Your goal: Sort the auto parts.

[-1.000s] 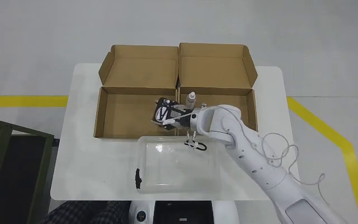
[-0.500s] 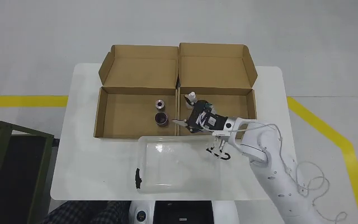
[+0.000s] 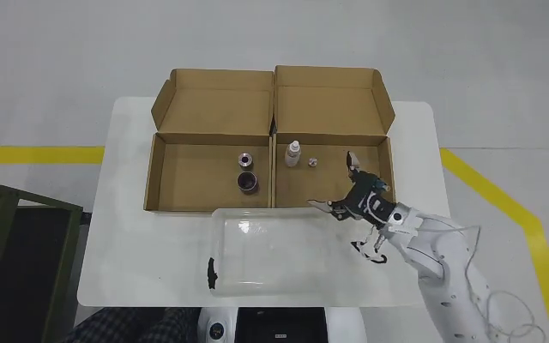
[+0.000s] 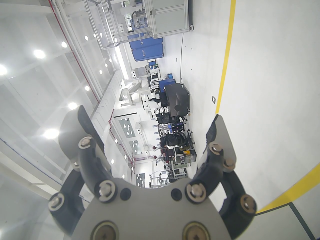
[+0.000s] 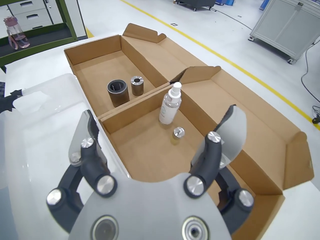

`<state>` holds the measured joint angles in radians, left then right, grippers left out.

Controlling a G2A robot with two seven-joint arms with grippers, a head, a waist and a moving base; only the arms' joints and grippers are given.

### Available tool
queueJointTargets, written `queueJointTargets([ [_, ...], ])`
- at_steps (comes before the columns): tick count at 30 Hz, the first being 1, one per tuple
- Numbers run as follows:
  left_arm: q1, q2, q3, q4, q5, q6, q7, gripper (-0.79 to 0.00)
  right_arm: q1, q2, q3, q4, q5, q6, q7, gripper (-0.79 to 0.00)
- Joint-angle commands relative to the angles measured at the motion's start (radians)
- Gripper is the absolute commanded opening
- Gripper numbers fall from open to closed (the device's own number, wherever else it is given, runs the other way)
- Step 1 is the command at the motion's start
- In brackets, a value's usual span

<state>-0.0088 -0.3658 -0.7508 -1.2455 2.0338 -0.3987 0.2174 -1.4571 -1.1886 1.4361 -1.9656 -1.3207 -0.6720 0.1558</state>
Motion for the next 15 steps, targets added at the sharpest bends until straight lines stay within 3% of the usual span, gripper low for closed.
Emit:
queueJointTargets([
  [1,0.000,0.000,0.000,0.000,0.000,0.000,0.000,0.000,-0.030,0.004,0.031,-0.006,-0.008,0.004,-0.029,0.000],
  [15,0.000,0.000,0.000,0.000,0.000,0.000,0.000,0.000,-0.219,0.027,0.234,-0.032,-0.055,0.028,-0.245,0.000],
])
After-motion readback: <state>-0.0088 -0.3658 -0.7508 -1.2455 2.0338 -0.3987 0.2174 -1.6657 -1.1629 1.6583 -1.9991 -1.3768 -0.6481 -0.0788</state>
